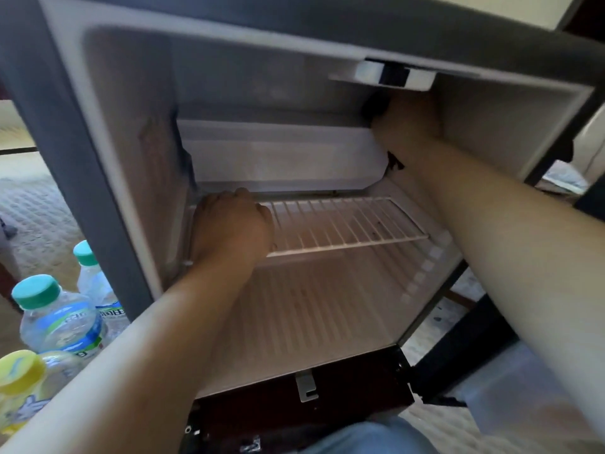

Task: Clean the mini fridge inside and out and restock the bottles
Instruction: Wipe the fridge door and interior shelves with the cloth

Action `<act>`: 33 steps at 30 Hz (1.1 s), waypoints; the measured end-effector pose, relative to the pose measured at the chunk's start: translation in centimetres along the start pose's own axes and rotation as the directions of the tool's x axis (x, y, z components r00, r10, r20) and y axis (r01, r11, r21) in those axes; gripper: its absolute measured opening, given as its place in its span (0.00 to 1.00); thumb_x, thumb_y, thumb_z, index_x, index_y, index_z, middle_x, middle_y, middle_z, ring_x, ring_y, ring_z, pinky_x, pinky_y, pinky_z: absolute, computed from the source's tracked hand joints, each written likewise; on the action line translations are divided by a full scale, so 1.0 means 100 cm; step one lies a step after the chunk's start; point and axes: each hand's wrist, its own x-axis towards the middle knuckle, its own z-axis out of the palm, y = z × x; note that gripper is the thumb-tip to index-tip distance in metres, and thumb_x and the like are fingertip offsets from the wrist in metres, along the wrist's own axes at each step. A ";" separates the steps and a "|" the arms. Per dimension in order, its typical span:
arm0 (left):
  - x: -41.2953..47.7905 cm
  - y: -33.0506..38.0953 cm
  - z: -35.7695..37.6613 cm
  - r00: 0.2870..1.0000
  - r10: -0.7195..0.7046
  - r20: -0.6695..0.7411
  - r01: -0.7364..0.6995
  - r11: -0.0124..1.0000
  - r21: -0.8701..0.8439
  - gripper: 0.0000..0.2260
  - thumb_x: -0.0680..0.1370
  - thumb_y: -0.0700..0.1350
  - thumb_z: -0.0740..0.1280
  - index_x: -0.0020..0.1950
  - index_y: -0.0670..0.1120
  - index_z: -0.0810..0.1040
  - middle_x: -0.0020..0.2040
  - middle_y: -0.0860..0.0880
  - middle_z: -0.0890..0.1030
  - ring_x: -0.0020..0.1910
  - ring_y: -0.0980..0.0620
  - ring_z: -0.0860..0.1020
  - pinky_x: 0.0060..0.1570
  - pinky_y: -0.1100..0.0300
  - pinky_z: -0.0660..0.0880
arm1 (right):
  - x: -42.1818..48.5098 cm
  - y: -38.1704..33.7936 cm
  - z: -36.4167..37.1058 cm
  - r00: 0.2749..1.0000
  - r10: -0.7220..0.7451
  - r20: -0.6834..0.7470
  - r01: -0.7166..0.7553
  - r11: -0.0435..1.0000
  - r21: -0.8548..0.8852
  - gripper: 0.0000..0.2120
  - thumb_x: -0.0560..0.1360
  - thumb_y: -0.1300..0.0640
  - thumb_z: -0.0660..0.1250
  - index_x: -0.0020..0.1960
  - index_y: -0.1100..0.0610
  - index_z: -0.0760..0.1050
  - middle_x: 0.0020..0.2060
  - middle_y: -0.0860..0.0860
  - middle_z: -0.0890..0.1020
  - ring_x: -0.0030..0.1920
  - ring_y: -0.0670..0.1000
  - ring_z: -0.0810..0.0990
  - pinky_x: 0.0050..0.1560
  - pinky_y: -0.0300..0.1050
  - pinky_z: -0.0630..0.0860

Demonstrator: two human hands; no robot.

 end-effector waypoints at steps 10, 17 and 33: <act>0.004 -0.003 0.006 0.999 -0.021 -0.040 0.021 1.000 -0.022 0.12 0.80 0.47 0.56 0.52 0.40 0.74 0.54 0.37 0.78 0.54 0.39 0.75 0.48 0.54 0.67 | -0.013 0.016 -0.006 0.983 -0.180 0.026 0.178 0.982 0.063 0.16 0.79 0.60 0.58 0.65 0.56 0.76 0.62 0.57 0.79 0.61 0.58 0.76 0.59 0.45 0.70; 0.005 -0.002 0.007 0.999 -0.013 -0.051 0.012 1.000 -0.019 0.13 0.81 0.47 0.54 0.51 0.42 0.74 0.54 0.37 0.78 0.53 0.40 0.75 0.47 0.54 0.68 | -0.012 -0.012 0.001 0.993 -0.095 0.067 0.092 0.995 0.038 0.16 0.82 0.58 0.54 0.64 0.59 0.74 0.62 0.59 0.77 0.59 0.59 0.75 0.50 0.44 0.67; -0.020 -0.002 -0.011 0.994 0.112 -0.016 -0.113 0.992 -0.052 0.23 0.73 0.49 0.48 0.46 0.37 0.78 0.46 0.37 0.79 0.49 0.40 0.76 0.44 0.55 0.72 | -0.056 -0.119 0.039 0.876 -0.422 -0.233 0.478 0.700 0.530 0.15 0.77 0.60 0.59 0.61 0.56 0.79 0.57 0.55 0.80 0.57 0.58 0.77 0.56 0.47 0.73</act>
